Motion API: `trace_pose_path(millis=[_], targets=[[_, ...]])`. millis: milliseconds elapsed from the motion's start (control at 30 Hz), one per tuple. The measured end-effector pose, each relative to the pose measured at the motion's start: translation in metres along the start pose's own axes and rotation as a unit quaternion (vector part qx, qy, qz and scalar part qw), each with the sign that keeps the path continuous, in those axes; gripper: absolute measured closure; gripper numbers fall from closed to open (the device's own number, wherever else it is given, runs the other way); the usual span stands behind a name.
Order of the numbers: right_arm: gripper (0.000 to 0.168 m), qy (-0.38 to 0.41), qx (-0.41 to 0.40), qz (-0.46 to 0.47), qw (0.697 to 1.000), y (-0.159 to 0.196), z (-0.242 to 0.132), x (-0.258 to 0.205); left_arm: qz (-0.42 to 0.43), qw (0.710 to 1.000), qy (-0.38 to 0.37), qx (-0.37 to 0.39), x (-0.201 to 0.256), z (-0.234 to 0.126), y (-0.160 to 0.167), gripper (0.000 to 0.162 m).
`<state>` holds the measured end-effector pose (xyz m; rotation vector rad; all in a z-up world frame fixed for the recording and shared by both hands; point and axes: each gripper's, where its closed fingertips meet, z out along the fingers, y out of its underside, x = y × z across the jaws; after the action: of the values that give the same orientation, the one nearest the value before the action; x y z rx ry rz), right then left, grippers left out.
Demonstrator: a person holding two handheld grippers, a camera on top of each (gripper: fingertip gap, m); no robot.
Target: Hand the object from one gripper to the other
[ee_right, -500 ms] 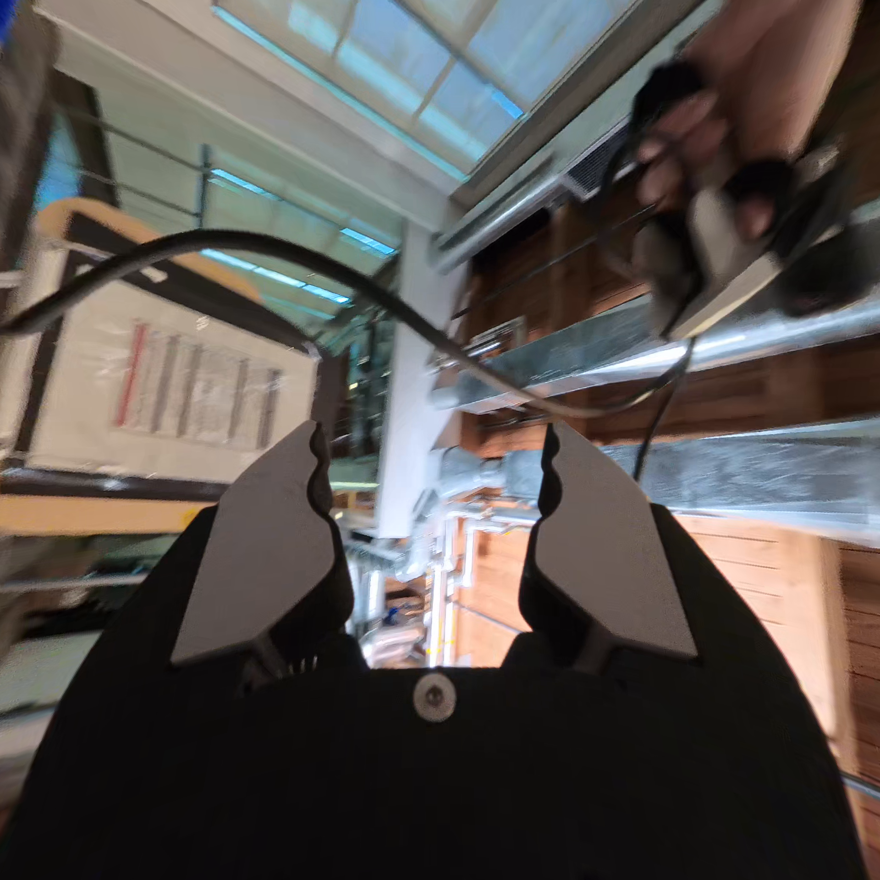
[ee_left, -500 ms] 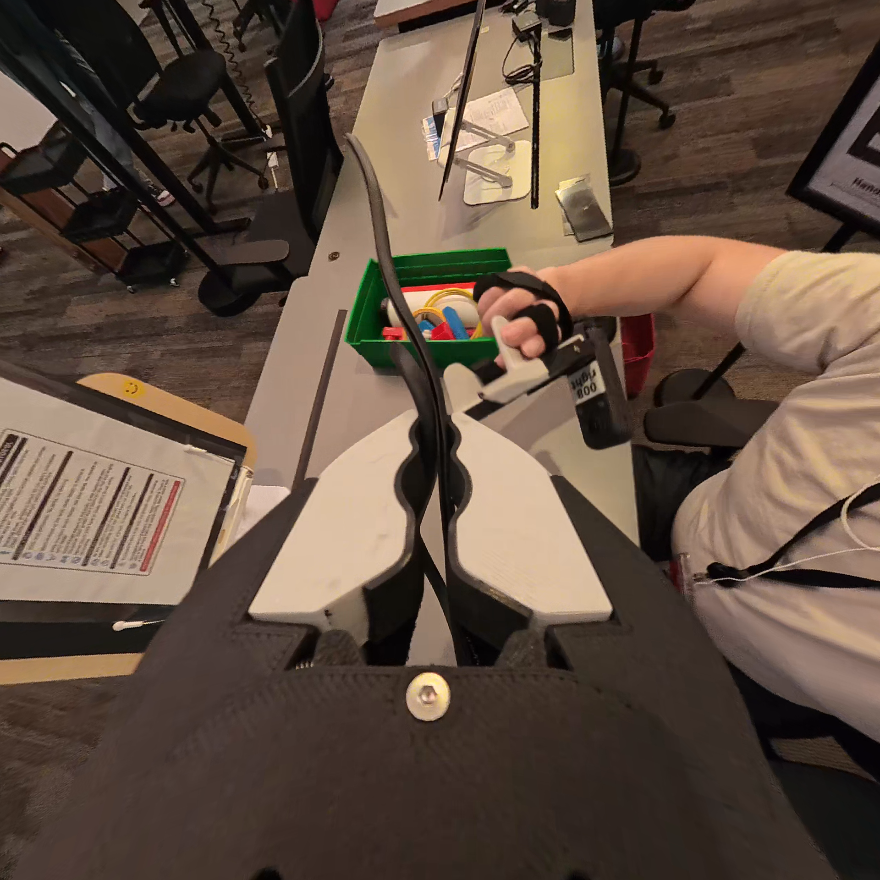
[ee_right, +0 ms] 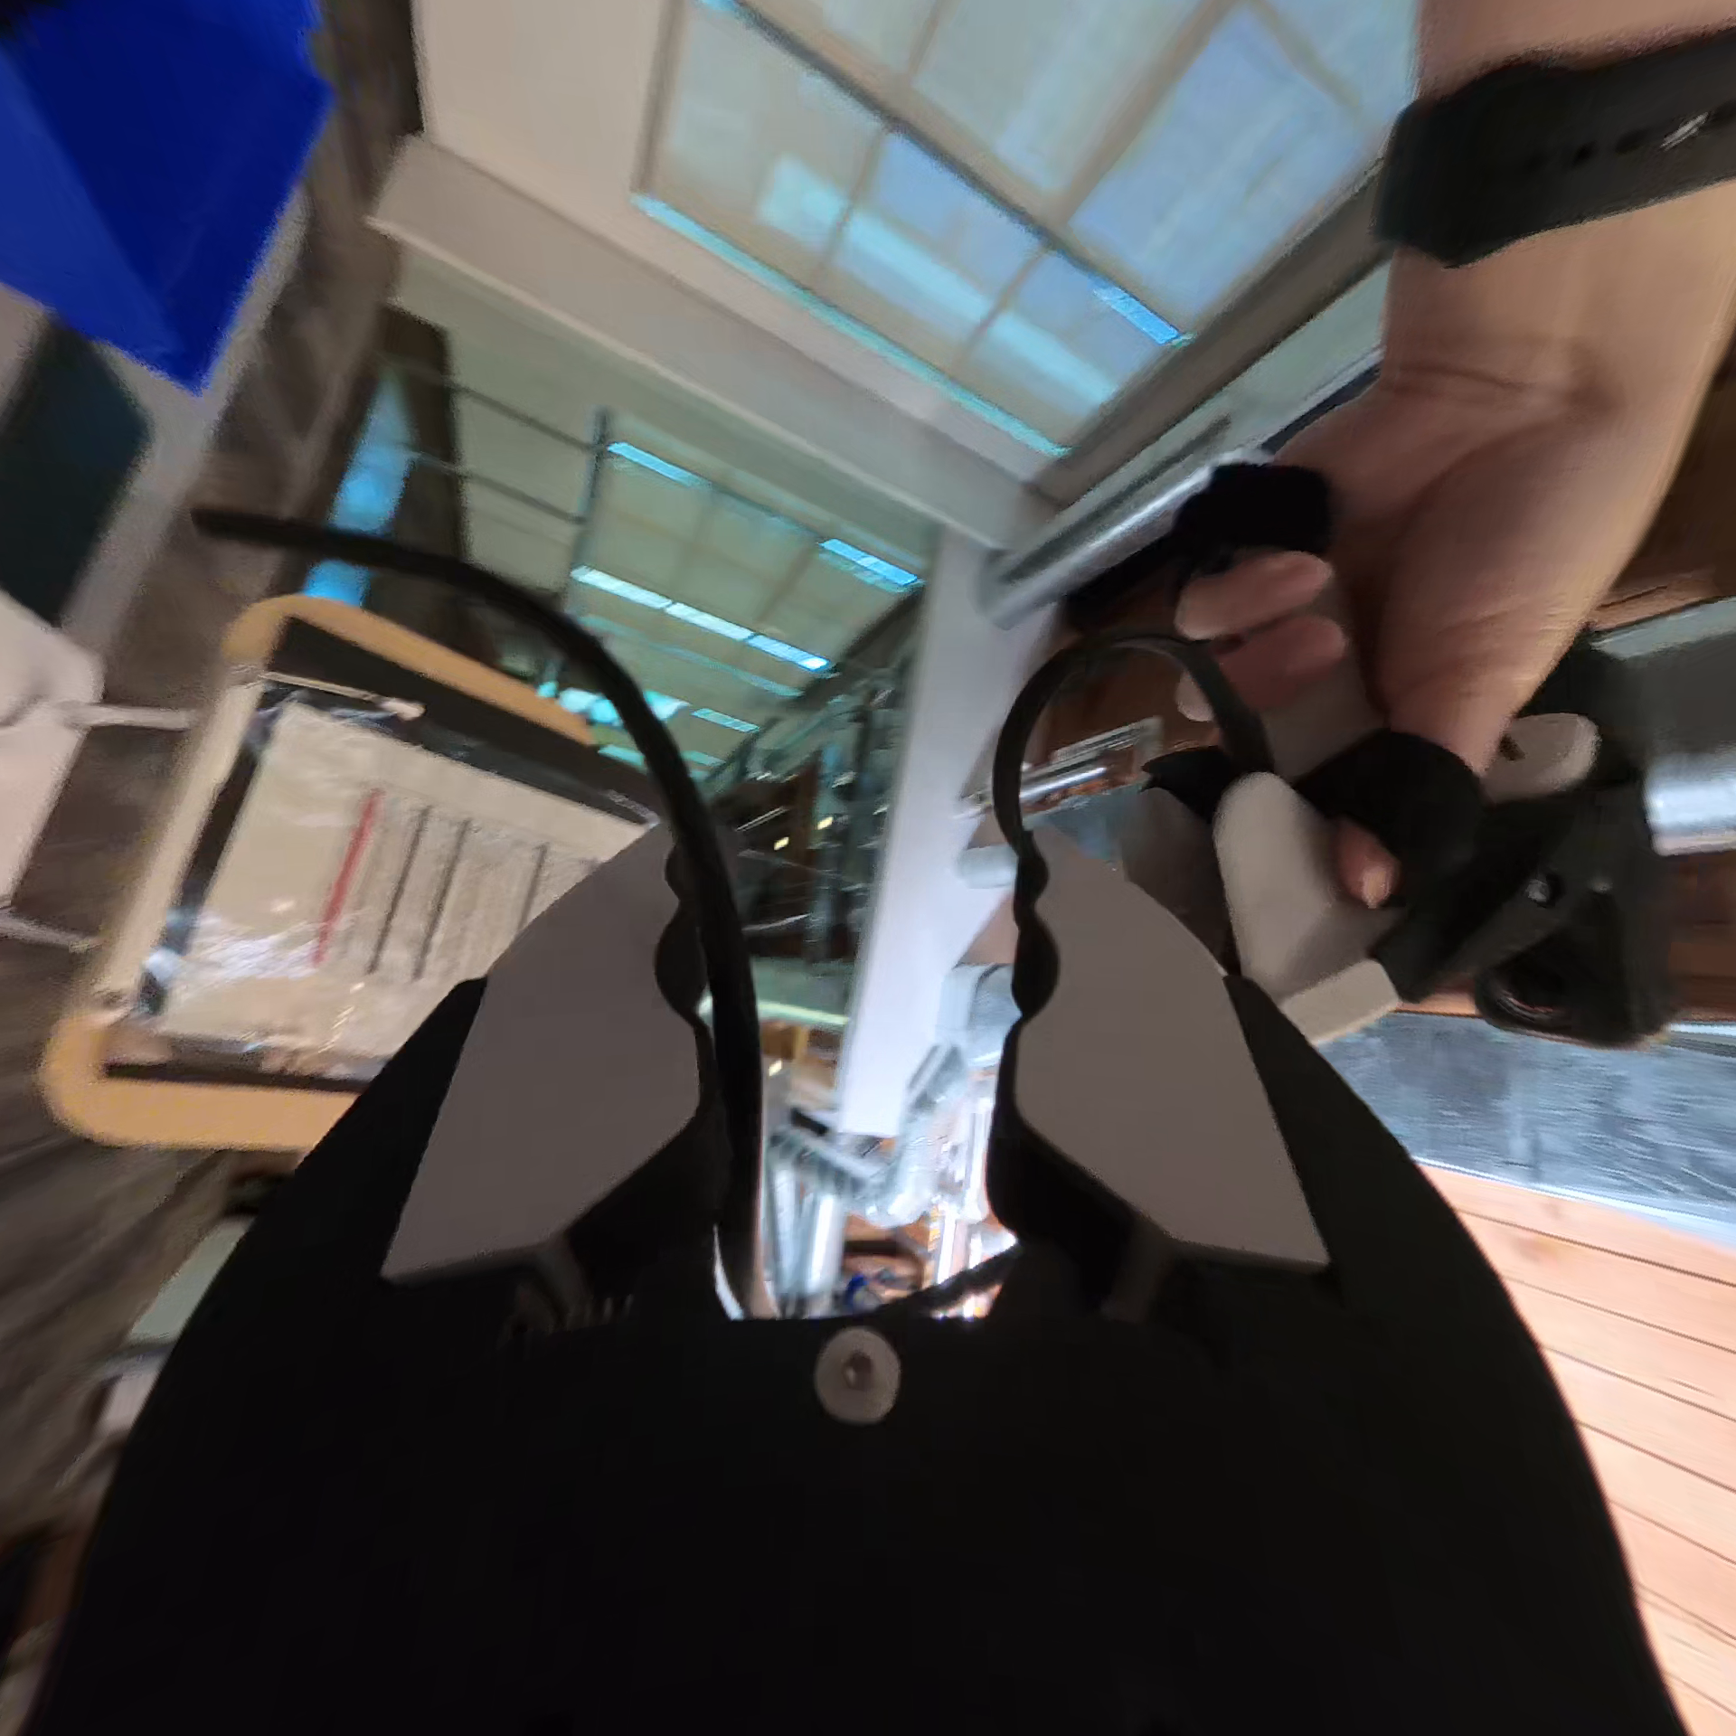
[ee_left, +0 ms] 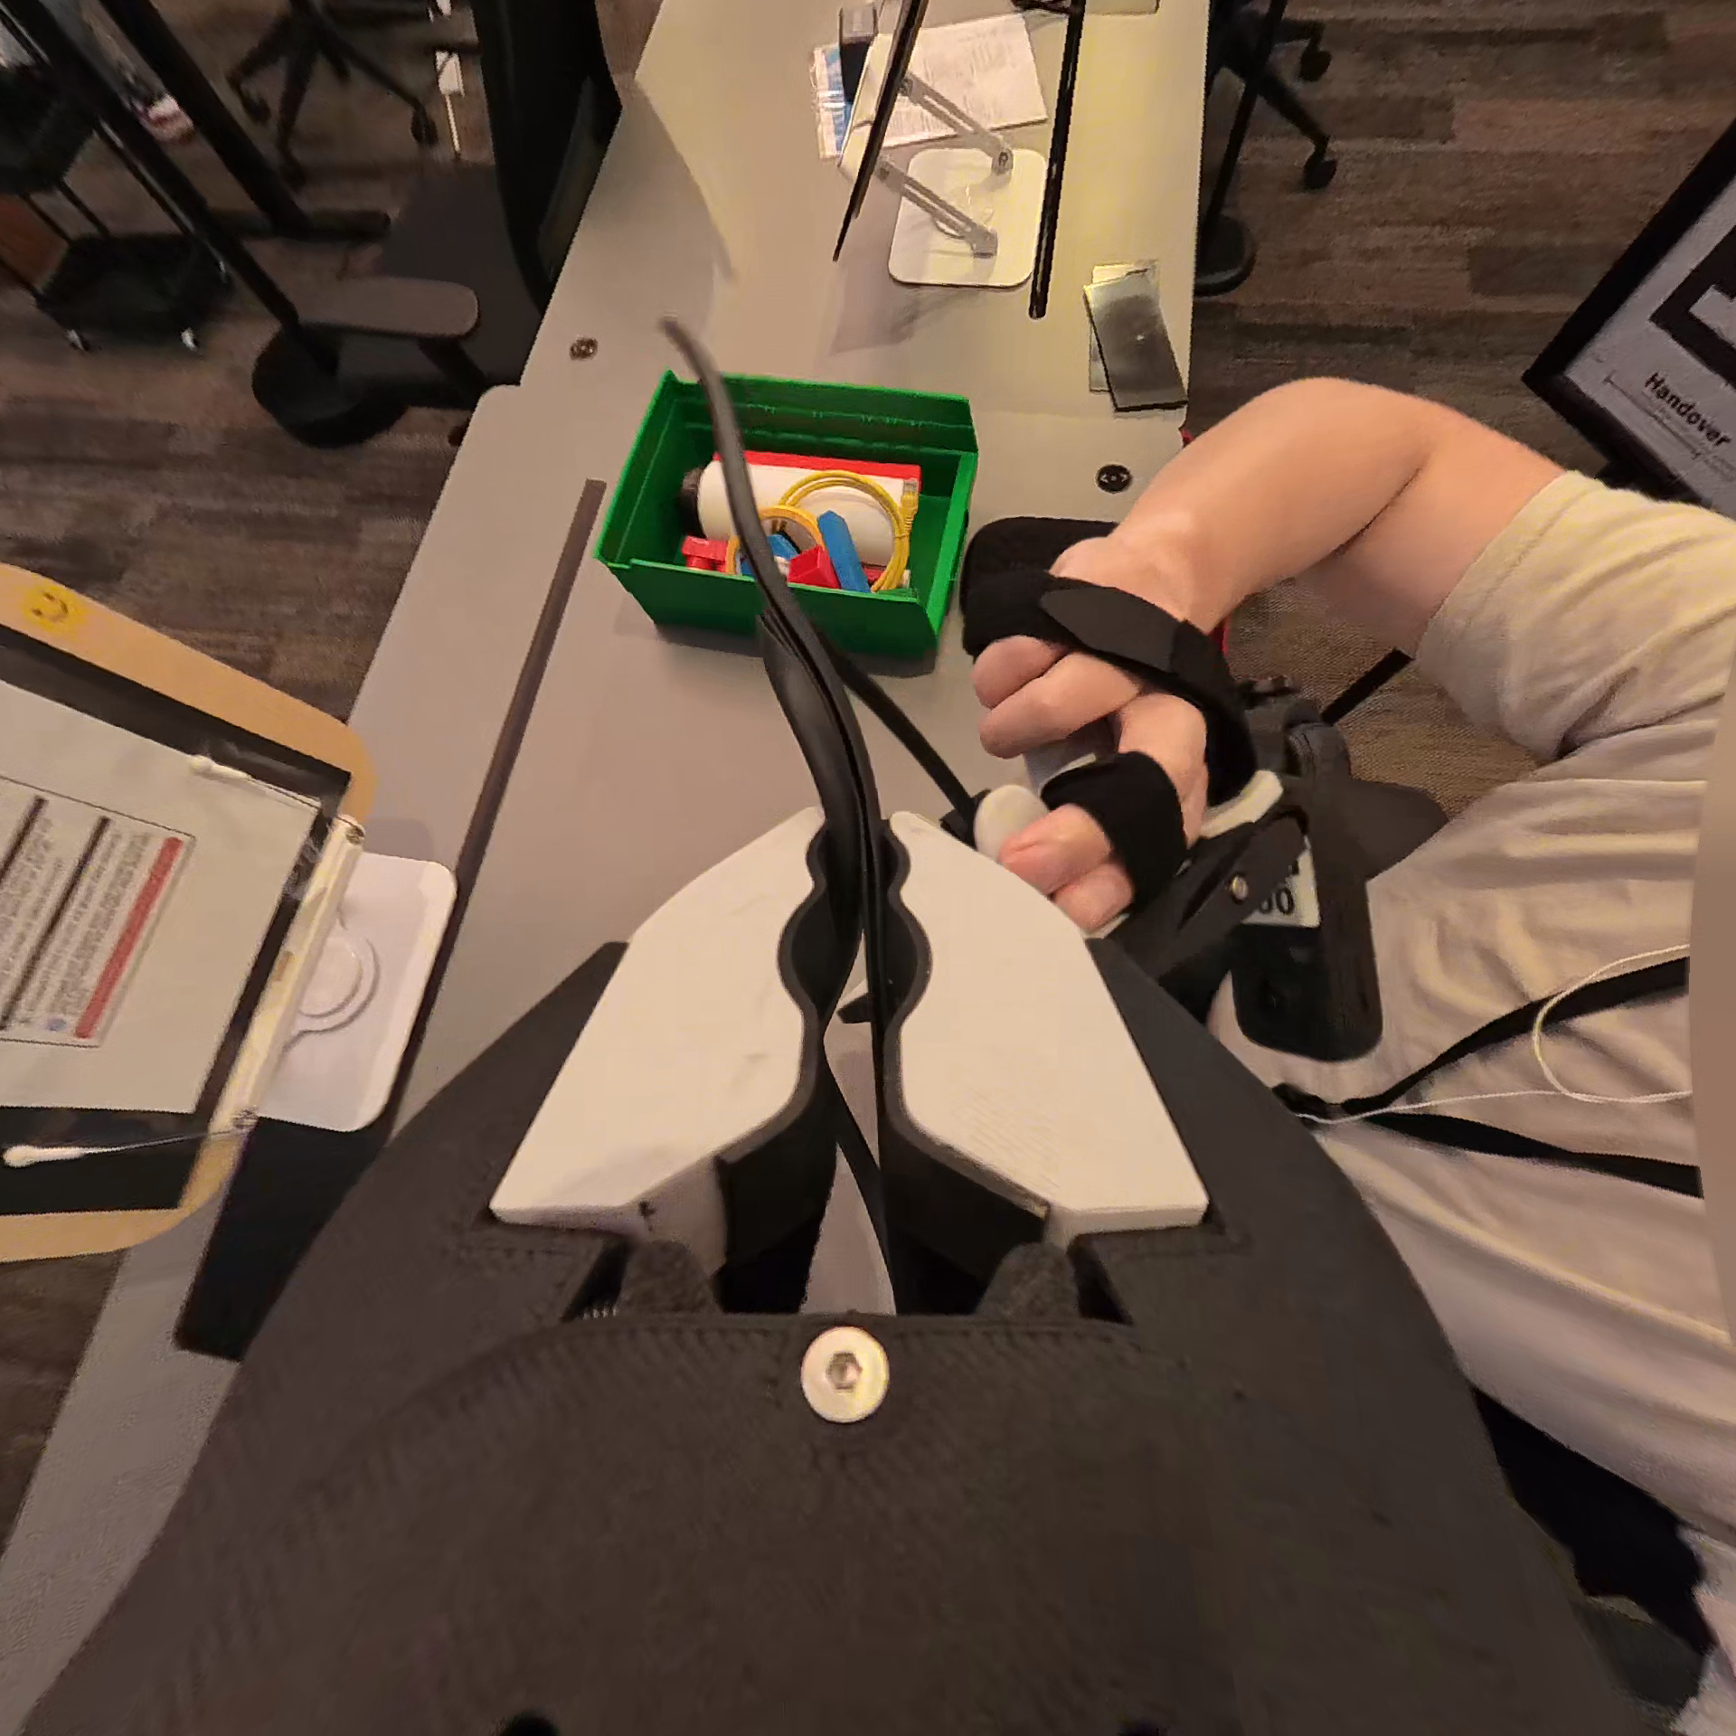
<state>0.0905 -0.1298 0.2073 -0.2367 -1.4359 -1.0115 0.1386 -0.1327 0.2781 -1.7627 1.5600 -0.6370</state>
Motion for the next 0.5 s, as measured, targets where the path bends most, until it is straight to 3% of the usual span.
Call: trace_pose_path(millis=[267,367,400,500], targets=[[0.099,-0.086,-0.043,0.054,0.994,0.0,0.015,-0.005,-0.046,0.998,0.037,0.002,0.008,0.022,0.005,0.158],[0.131,-0.107,-0.041,0.064,0.991,-0.004,0.014,-0.012,-0.039,0.998,0.047,0.002,0.014,0.027,0.004,0.157],[0.155,-0.112,-0.041,0.071,0.99,-0.004,0.012,-0.012,-0.034,0.998,0.051,-0.002,0.016,0.029,0.006,0.157],[0.163,-0.142,-0.02,0.154,0.978,-0.008,0.004,-0.012,-0.03,0.997,0.065,0.01,0.02,0.034,0.007,0.147]])
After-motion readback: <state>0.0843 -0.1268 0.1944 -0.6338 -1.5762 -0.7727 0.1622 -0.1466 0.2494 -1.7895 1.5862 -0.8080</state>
